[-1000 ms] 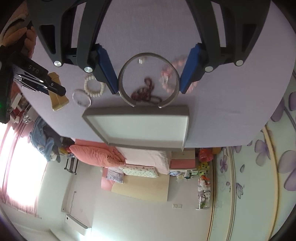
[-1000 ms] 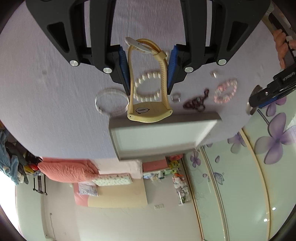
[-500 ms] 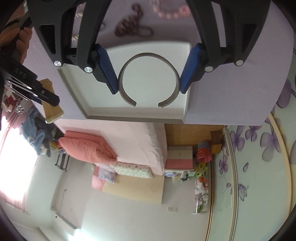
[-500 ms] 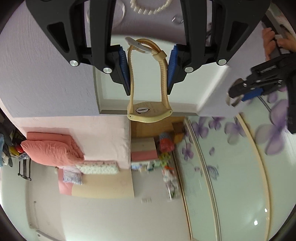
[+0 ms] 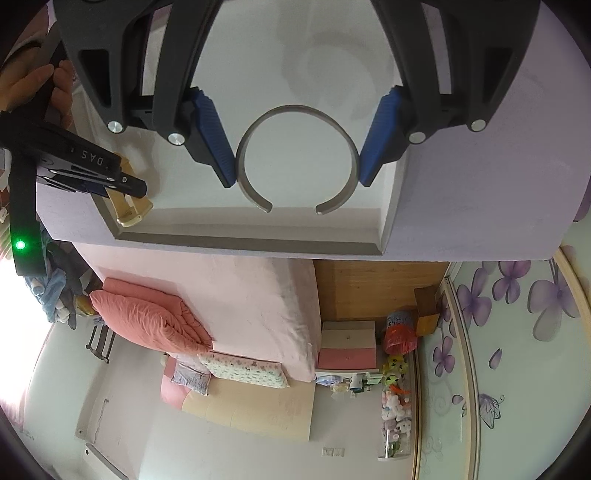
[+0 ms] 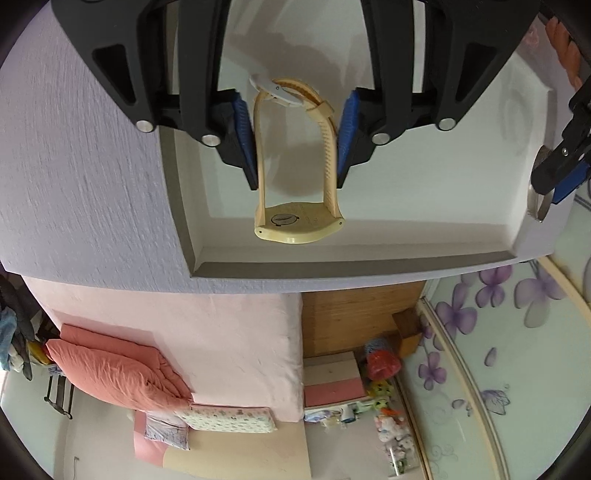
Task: Organize jewelry
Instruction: 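Lower the watch and bangle into the grey tray and open both tools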
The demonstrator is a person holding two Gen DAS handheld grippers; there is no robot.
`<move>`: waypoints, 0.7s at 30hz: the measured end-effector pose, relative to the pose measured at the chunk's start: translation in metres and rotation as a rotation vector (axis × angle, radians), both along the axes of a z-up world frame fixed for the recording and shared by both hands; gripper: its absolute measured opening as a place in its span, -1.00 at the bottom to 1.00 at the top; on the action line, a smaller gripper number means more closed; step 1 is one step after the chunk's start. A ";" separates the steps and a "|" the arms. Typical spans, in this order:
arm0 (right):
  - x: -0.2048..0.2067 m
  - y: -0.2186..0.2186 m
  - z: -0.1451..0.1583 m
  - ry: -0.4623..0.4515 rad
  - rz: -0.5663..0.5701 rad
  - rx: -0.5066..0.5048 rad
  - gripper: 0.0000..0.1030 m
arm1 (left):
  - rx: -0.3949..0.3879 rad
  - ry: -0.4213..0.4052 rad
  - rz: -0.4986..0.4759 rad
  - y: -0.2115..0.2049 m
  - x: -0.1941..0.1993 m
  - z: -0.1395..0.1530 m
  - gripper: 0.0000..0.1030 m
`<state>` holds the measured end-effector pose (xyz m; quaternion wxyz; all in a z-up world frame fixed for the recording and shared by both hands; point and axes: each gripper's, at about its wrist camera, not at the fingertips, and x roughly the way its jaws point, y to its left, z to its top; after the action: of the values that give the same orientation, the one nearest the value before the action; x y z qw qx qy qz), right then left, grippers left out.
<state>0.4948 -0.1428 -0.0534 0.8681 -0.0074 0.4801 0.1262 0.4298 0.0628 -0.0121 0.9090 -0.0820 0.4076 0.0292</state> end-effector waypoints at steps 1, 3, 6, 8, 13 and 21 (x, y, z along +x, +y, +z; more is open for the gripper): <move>0.001 -0.001 0.000 -0.003 -0.006 0.002 0.06 | 0.000 0.004 0.000 0.000 0.002 -0.001 0.28; 0.000 -0.004 0.002 -0.017 -0.001 0.016 0.28 | 0.005 0.006 0.000 0.000 0.004 -0.004 0.28; -0.011 -0.011 0.009 -0.043 0.022 0.028 0.30 | 0.017 0.009 0.006 -0.001 0.007 -0.008 0.28; -0.016 -0.014 0.012 -0.050 0.033 0.043 0.30 | 0.017 0.012 0.010 -0.001 0.010 -0.009 0.28; -0.022 -0.023 0.016 -0.064 0.033 0.066 0.30 | 0.020 0.037 0.023 0.000 0.020 -0.018 0.29; -0.030 -0.025 0.015 -0.095 0.039 0.074 0.30 | 0.012 0.069 0.037 -0.001 0.028 -0.026 0.31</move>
<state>0.4648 -0.1673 -0.0382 0.8870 0.0092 0.4330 0.1603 0.4582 0.0613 -0.0385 0.8942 -0.0831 0.4368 0.0515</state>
